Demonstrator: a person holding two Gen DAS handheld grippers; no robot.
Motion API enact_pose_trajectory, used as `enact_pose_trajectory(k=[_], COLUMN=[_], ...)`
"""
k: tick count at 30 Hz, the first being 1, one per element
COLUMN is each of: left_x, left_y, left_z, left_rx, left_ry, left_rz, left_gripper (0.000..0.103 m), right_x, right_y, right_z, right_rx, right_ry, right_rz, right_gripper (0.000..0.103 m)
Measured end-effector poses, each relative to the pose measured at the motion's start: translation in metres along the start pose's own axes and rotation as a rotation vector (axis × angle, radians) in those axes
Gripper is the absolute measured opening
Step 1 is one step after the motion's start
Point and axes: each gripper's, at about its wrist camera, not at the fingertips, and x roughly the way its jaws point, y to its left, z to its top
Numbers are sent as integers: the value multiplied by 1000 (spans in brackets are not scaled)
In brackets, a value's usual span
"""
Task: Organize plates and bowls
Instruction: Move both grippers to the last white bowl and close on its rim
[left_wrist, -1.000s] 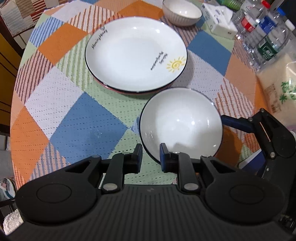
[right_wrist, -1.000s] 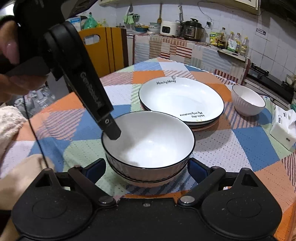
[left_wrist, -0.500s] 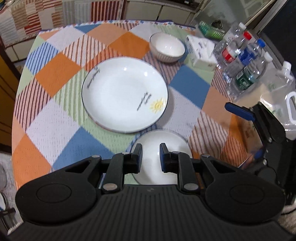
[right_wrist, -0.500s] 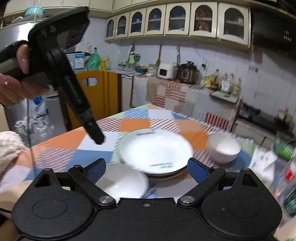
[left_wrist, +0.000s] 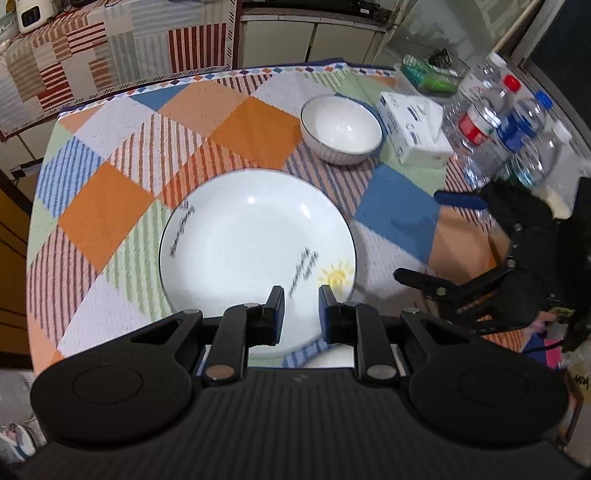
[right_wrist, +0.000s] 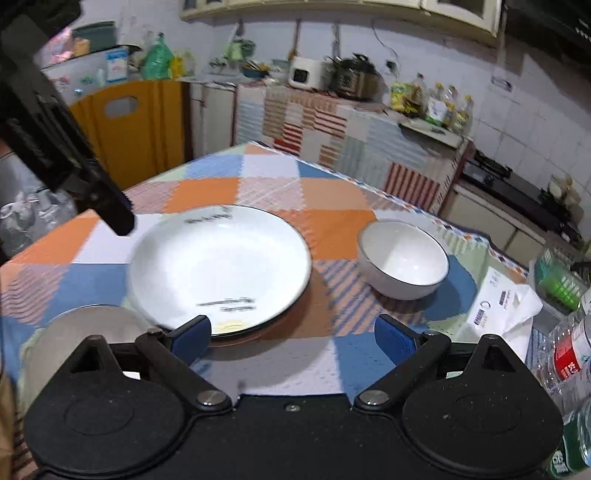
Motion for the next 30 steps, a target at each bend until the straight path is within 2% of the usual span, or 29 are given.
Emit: enact_pose_trajectory(k=[6,10,13,19,22,25,30], left_x=[24,41,56,94,108,122,146], left_y=[12,12,11,7,1,3,-4], left_z=[27,44,57,82,91,104,118], left_rx=[31,63,61,41,71,10,-8], left_ry=[-22,-59,-97,-171,-271,-288,-274], left_rz=[4,13,2,-6,62,23,2], left_gripper=[18,18,19,21,28,29,33], right_x=[46,75,93,119,131,140,153], right_y=[-43,-69,-81,-83,-84,-84,-86], right_z=[-11,-22,-25,-17,-12,-8,-5], right_rx=[214,363,411,340,322,279,220], right_ry=[29,9,-15,-53,-69,-74,-59], right_rz=[-11,-51,-89,-171,-197,-214,-220], right_gripper=[97,97,97,97,97,97,96])
